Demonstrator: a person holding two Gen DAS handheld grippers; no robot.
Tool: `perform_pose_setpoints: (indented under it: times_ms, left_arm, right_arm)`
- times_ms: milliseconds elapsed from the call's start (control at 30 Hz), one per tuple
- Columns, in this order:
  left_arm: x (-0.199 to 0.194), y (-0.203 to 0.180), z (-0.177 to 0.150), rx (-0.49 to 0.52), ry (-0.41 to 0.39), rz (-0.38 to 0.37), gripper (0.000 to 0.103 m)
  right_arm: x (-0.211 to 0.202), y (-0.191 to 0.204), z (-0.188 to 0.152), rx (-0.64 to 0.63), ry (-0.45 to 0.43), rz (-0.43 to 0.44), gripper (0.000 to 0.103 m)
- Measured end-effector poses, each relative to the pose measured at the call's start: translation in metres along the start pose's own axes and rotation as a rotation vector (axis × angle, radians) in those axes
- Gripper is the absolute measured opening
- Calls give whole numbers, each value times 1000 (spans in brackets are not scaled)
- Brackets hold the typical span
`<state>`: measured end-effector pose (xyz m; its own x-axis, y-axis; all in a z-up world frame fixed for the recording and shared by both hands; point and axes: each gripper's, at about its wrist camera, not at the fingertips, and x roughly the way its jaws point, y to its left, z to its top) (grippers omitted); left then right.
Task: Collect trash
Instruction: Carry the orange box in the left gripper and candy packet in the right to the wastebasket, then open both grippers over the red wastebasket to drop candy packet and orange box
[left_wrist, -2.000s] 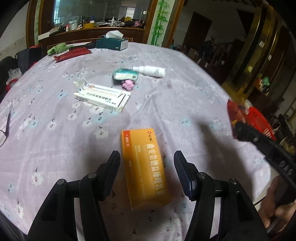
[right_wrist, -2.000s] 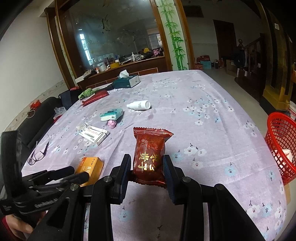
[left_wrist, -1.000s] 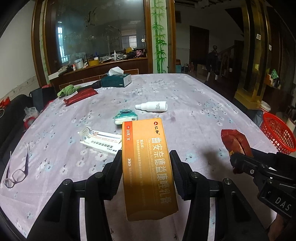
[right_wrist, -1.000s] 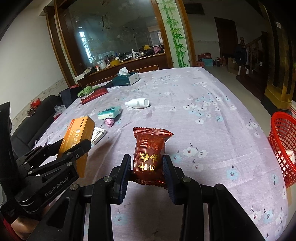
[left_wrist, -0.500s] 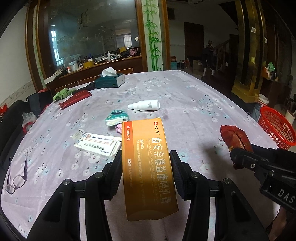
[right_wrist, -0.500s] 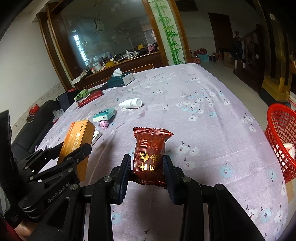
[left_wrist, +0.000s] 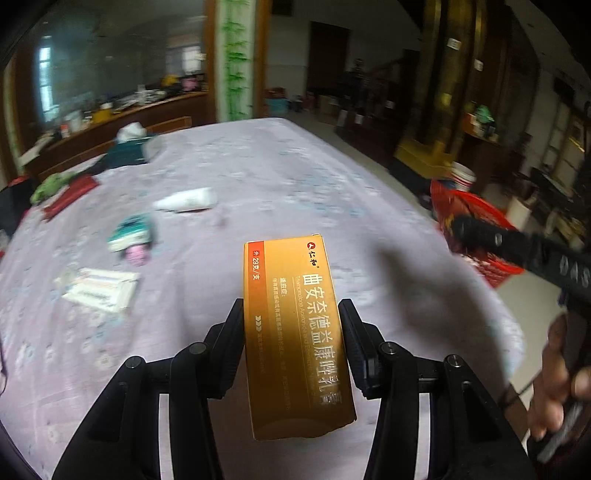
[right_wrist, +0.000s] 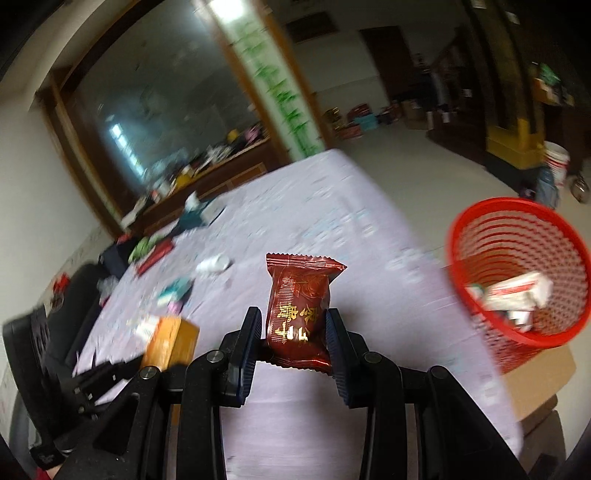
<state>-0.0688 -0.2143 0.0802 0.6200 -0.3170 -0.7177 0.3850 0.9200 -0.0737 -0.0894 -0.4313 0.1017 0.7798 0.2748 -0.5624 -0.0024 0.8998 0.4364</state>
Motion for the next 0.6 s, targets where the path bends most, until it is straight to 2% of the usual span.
perform_pose_setpoints:
  times_ms: [233, 400, 600]
  left_arm:
    - [9, -62, 29, 100, 14, -129, 48]
    - [21, -113, 53, 153, 19, -219, 48]
    - [40, -163, 79, 184, 37, -283, 48]
  right_arm:
    - [-49, -70, 20, 105, -73, -83, 38]
    - [-68, -117, 28, 197, -94, -121, 38]
    - [-82, -157, 37, 266, -124, -157, 38]
